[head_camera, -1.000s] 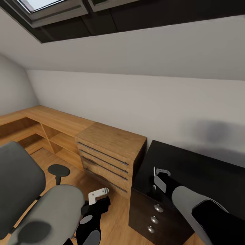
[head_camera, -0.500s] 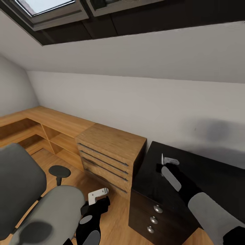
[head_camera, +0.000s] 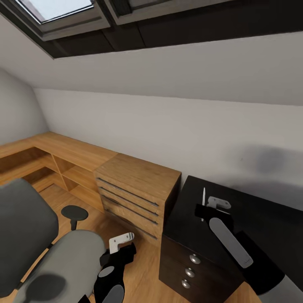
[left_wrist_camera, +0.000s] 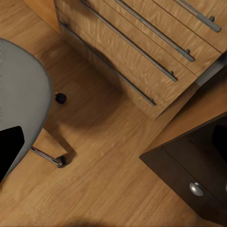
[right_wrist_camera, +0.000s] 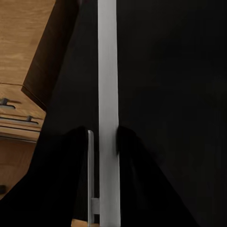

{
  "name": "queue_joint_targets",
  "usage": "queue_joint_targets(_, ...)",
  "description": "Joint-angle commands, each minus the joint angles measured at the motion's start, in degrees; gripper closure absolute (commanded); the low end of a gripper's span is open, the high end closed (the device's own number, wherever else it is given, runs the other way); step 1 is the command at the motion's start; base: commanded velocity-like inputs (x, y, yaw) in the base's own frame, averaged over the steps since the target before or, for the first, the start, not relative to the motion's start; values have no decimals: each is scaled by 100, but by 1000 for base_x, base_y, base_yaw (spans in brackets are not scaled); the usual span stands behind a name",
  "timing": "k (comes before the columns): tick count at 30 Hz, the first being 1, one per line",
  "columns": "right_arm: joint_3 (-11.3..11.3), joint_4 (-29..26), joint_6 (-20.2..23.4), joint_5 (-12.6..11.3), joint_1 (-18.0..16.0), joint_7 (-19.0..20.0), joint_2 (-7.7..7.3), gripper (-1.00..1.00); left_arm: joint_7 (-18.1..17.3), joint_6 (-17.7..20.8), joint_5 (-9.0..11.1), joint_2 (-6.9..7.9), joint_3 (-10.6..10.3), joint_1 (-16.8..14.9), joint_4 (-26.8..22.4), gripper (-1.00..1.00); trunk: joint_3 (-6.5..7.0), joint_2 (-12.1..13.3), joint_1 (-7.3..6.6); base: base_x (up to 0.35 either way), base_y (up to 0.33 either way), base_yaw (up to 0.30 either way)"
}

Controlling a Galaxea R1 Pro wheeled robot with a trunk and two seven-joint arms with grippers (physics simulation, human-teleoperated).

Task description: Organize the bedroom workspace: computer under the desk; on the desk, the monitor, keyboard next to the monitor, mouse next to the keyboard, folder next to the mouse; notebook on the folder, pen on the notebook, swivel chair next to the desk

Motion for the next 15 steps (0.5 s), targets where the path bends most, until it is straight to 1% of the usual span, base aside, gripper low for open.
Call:
queue_joint_targets(1,14,-23,28,-30,-5,-55,-4,100,41,32,24,6,-11,-8,-8,-100,-8,-7,1,0,0,0)
queue_joint_targets(8,17,-85,-2,-41,8,-93,6,100,39,40,39,45,-10,-8,18,-100,-8,-7,1,0,0,0)
queue_joint_targets(9,17,-79,-3,-38,8,-95,7,100,36,36,38,82,-10,-8,25,-100,-8,-7,1,0,0,0)
queue_joint_targets(10,17,-74,-4,-37,8,-96,7,100,27,33,38,156,-19,-8,28,-100,-8,-7,1,-135,85,-28)
queue_joint_targets(12,17,-71,-4,-35,8,-96,7,100,26,32,38,167,-23,-8,29,-100,-6,-7,1,-184,124,-96)
queue_joint_targets(15,16,-69,-4,-33,8,-96,7,100,25,32,38,174,-27,-8,29,-100,0,-7,1,-240,174,-203)
